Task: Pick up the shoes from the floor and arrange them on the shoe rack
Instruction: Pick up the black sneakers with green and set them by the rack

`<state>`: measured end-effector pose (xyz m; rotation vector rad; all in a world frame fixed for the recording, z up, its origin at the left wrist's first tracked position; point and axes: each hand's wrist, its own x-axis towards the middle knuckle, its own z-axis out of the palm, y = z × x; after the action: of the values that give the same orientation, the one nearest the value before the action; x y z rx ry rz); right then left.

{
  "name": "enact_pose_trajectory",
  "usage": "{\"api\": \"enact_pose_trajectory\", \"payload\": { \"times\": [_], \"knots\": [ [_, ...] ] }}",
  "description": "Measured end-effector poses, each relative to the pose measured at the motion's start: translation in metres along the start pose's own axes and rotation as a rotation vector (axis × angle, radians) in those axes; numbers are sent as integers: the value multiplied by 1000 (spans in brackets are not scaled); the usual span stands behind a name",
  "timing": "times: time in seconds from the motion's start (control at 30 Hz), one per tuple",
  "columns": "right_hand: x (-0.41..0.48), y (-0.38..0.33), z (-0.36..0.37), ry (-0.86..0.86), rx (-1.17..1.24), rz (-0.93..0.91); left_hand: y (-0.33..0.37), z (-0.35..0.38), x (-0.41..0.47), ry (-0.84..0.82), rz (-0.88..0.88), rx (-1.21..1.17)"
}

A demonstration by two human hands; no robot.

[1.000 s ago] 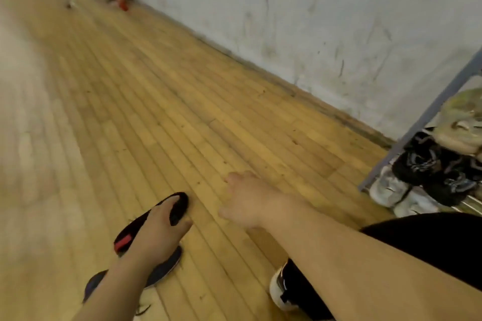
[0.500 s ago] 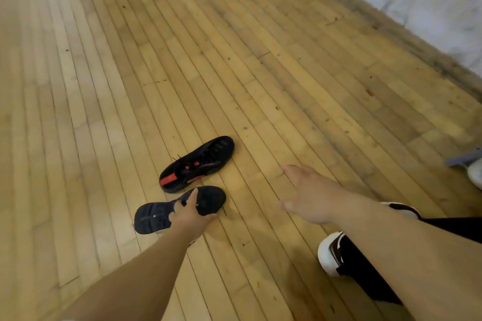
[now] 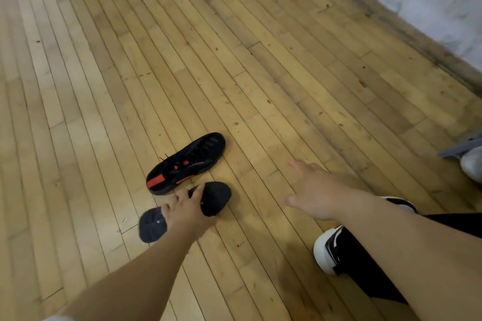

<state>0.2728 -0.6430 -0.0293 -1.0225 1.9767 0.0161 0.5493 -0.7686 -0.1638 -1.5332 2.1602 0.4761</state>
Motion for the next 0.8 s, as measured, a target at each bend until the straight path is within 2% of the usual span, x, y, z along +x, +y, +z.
{"api": "enact_pose_trajectory", "payload": {
  "times": [0.07,0.13,0.2,0.33,0.43,0.53,0.63,0.7,0.8],
  "knots": [
    [-2,-2,-6,39,78,-33,22,-11,-11,-25,106,-294],
    [-4,-5,-14,55,171,-79,45,-28,-26,-116,237,-685],
    [-6,-11,-23,58,295,-121,65,-49,-44,-221,364,-935],
    [-12,-20,-47,75,530,-197,96,-88,-64,-365,533,-1195],
    [-20,-18,-66,115,630,-224,104,-105,-70,-407,492,-1369],
    [-24,-5,-72,196,688,-178,112,-116,-74,-340,418,-1416],
    [-27,5,-66,267,712,-153,120,-122,-88,-35,358,-1305],
    [-31,6,-63,306,700,-165,124,-123,-95,83,382,-1195],
    [-42,3,-69,370,705,-164,132,-128,-102,138,465,-1105]
  ]
}}
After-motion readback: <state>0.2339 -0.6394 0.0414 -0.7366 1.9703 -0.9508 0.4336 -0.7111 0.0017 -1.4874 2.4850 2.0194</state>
